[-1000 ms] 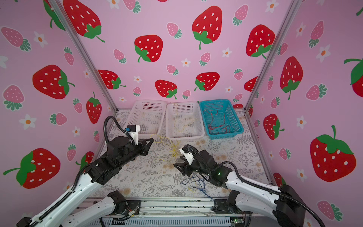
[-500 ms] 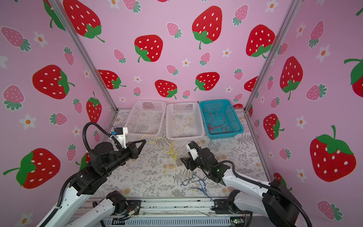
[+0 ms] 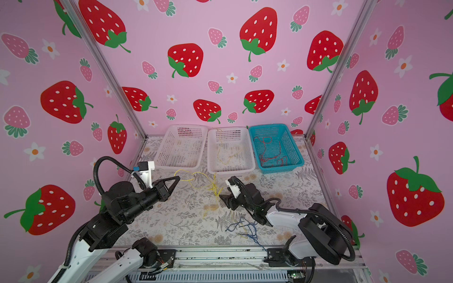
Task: Untangle the cables
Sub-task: 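Lower the right gripper to the yellow wires near the blue wires and grasp, then lift the yellow wires with the right gripper while the left holds its strand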
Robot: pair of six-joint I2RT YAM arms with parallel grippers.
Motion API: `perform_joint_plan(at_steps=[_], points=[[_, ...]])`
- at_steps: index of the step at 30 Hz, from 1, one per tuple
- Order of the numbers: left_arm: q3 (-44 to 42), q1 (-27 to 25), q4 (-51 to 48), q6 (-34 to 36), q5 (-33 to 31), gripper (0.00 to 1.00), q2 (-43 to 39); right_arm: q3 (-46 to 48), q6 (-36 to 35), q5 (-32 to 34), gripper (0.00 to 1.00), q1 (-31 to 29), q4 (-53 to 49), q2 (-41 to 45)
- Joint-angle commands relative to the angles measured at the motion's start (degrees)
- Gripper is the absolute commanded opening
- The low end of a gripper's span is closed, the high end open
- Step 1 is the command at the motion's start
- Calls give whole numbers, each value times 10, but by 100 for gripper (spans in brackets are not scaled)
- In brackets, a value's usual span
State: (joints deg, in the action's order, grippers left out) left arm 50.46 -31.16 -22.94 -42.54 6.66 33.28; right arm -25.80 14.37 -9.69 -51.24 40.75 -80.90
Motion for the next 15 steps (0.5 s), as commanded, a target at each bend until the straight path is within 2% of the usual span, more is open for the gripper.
perform_joint_plan(at_steps=[1, 6, 10, 15], points=[[-1, 2, 12, -22, 2, 0, -17, -7, -15, 10, 61, 0, 99, -20], [-25, 3, 25, -38, -9, 0, -51, -14, 8, -35, 60, 2, 163, -63], [-42, 3, 28, -51, -9, 0, -66, 7, 22, -31, 43, 3, 222, -54], [-64, 3, 46, -64, -4, 0, -73, 19, 30, -57, 35, 1, 276, -53]])
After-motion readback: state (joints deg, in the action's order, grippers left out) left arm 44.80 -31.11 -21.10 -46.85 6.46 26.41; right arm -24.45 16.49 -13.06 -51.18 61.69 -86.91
